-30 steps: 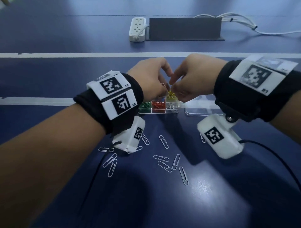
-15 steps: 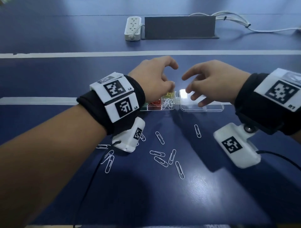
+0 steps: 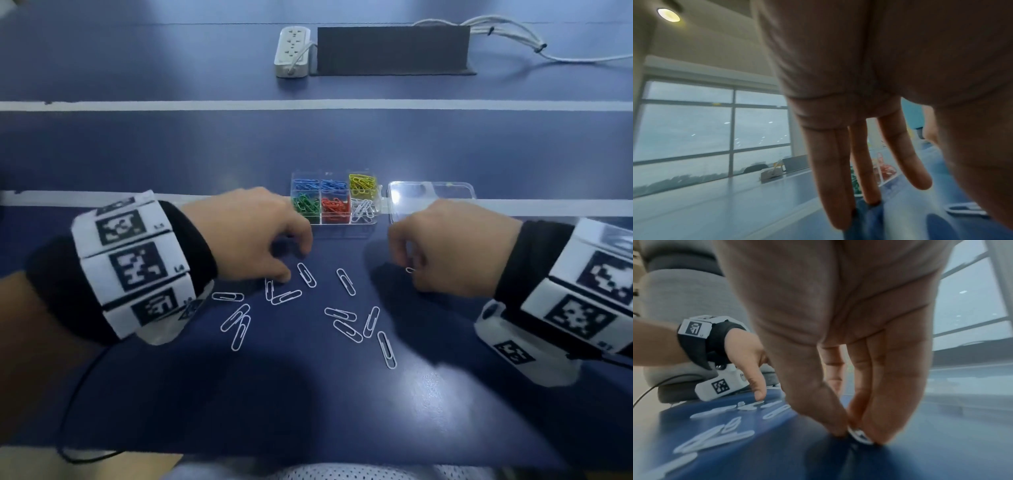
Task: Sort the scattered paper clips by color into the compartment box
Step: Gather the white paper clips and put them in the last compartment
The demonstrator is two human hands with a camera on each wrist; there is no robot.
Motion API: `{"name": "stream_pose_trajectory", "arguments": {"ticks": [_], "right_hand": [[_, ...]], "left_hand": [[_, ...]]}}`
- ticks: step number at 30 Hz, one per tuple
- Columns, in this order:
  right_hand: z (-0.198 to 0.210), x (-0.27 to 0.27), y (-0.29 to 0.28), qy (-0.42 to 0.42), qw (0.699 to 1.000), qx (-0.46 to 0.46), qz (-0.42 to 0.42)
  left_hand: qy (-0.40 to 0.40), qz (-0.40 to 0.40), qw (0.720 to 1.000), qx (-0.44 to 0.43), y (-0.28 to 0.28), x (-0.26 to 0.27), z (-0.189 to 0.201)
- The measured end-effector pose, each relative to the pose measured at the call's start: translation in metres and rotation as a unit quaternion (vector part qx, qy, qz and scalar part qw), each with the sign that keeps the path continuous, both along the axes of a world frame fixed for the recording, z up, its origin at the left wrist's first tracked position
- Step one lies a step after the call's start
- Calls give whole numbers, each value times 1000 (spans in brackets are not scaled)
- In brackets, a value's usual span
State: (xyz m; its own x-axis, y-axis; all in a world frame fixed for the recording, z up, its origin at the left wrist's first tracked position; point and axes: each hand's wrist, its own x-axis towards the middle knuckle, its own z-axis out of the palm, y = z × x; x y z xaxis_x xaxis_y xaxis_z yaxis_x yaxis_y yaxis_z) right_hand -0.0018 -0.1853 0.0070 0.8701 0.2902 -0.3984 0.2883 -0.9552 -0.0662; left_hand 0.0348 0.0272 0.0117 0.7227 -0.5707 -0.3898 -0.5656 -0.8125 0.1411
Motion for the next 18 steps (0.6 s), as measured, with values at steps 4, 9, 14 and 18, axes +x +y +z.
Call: {"name": "stream_pose_trajectory", "arguments": {"ticks": [4,9,14,18], "right_hand": [[1,-4,13,0,999,28,21],[-6,5,37,-38,996,66,50],[-6,2,56,-14,994,45,97],[-6,3,58,-15,994,30,107]], "left_hand": [[-25,-47,998,24,-6,-11,-2],[-61,-57,995,46,-20,-21,-6],[-53,-54,995,60,-22,-20,-6],[-55,-29,998,13,-15,-15,-8]]}}
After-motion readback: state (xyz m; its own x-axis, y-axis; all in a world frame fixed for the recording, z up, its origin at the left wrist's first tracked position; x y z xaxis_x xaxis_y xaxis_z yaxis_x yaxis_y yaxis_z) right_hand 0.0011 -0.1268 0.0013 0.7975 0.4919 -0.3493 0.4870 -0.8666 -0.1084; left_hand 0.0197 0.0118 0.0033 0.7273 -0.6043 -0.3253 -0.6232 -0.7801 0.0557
